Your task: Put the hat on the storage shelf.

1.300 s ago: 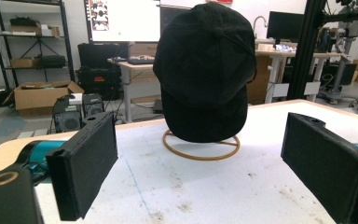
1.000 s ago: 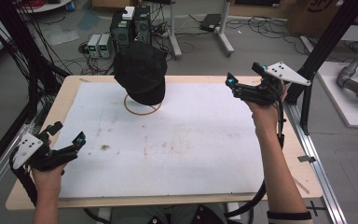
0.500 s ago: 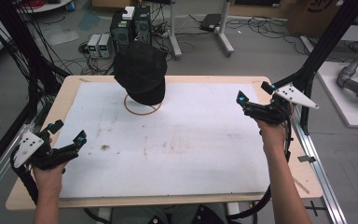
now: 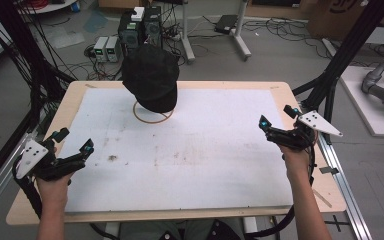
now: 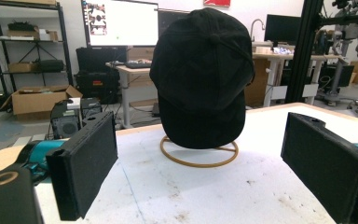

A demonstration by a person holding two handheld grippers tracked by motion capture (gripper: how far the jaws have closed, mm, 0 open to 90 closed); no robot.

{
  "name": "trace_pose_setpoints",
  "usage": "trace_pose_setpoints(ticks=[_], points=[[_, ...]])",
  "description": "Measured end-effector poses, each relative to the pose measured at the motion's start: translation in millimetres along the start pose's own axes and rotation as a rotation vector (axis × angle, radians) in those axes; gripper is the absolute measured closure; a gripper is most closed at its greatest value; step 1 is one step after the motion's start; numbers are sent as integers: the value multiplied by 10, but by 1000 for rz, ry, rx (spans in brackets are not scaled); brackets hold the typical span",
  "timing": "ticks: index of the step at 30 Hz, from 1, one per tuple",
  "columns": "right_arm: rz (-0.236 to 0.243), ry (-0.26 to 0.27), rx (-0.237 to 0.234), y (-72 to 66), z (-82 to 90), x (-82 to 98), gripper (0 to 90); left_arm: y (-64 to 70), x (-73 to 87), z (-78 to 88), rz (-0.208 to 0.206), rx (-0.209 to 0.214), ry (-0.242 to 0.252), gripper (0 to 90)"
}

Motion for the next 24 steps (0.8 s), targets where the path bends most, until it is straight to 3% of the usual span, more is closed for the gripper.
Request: trace_pose_setpoints(ticks=[8,15,21,24], points=[[-4,-11,1,-9,35,154,31,-5,-4,0,-2,-1,2,109],[8,11,9,6,89,250,31,-5,-5,-4,-3,1,3,109],[-14,18,14,31,136,350,31,-9,-9,-1,-1,-1,7,109],[-16,-8,26,39,138,386,31,-15,-9,2,-2,-4,7,108]])
Point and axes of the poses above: each handheld gripper's, and its own axes: z roughly backward along the jaws, x roughly out of its underside, y roughly to its right, the point moved 2 cm from there along -z, roughly forward along the jaws, and after that the axes turned 1 degree about y, right-handed, at the moved point
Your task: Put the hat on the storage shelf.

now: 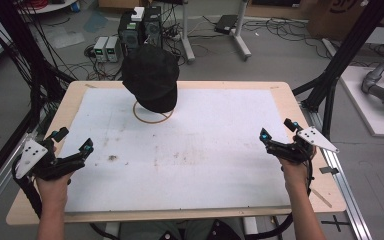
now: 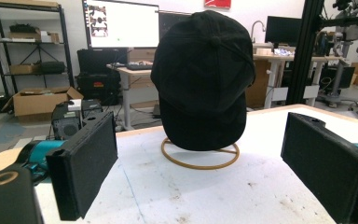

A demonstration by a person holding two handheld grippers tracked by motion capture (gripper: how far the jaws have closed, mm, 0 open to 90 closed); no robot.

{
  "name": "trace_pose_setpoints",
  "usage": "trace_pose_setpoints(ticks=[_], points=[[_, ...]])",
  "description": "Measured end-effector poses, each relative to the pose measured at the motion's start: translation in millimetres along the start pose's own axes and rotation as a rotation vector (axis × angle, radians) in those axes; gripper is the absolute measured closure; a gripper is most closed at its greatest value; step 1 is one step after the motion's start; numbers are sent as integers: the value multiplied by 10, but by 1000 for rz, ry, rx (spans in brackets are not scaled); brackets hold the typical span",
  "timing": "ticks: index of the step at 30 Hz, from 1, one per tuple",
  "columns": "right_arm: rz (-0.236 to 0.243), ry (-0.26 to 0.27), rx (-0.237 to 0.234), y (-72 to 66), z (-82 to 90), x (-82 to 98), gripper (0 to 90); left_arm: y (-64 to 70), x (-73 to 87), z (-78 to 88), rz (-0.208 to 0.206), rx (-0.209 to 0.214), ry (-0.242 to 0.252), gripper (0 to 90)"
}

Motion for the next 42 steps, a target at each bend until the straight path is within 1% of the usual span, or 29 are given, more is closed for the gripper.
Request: trace_pose_setpoints(ticks=[3,4,6,9,12,14,16,18,25,35,39,42], points=[[-8,-12,9,-3,9,11,31,-7,3,2,1,-1,0,108],[0,-6,6,-4,13,14,31,-8,5,0,2,-2,0,108],[-5,16,11,-16,28,39,31,-4,7,-7,0,0,-1,108],[-6,-4,12,-17,31,79,31,-3,4,-9,-1,1,1,108],[-4,9,12,-9,43,80,31,-8,6,-9,1,0,1,108],[-12,16,16,-7,51,83,31,-6,11,-14,3,1,0,108],[-17,10,20,-3,57,95,31,-2,11,-20,3,3,-1,108],[-12,11,19,-1,62,102,31,1,6,-27,4,5,2,108],[-11,12,20,2,90,103,31,6,18,-62,3,11,-4,108],[-7,16,12,-15,89,101,31,1,17,-50,5,7,0,108],[-13,20,14,-12,95,98,31,-2,24,-52,6,6,-3,108],[-8,19,16,-7,93,99,31,-4,21,-48,5,5,-4,108]])
Point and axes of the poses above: each handheld gripper's, and its own axes: z roughly backward along the jaws, x roughly out of its underside, y roughly to its right, the point moved 2 cm from there along -z, roughly forward along the jaws, and after that the axes turned 1 degree about y, right-handed, at the moved point
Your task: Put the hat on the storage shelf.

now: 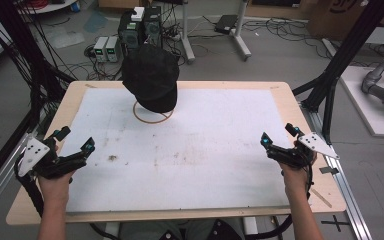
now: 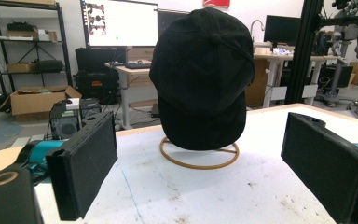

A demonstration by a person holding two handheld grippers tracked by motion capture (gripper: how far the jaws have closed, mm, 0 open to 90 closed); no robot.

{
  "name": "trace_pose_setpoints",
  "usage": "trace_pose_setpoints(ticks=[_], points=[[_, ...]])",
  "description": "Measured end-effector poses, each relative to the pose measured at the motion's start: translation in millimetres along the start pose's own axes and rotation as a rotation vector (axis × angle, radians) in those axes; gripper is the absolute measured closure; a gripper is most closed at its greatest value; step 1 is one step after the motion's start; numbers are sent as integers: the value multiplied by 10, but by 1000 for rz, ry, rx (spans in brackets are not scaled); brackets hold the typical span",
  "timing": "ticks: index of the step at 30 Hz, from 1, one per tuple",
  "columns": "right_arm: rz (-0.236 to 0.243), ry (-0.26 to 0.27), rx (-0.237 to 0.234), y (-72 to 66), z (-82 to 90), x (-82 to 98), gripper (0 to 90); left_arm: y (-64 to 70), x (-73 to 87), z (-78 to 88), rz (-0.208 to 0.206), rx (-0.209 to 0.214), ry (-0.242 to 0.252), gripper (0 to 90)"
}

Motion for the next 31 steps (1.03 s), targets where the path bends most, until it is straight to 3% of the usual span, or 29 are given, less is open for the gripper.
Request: trace_pose_setpoints(ticks=[31], points=[[4,8,-7,-3,8,-13,31,5,-3,2,-6,0,-3,108]])
Point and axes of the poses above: each handheld gripper's, and its own axes: z roughly backward along the jaws, x roughly out of its underside, y roughly to its right, the point moved 2 cm from there along -z, roughly forward along the jaws, and after that the axes turned 1 degree about y, right-handed, at the moved point
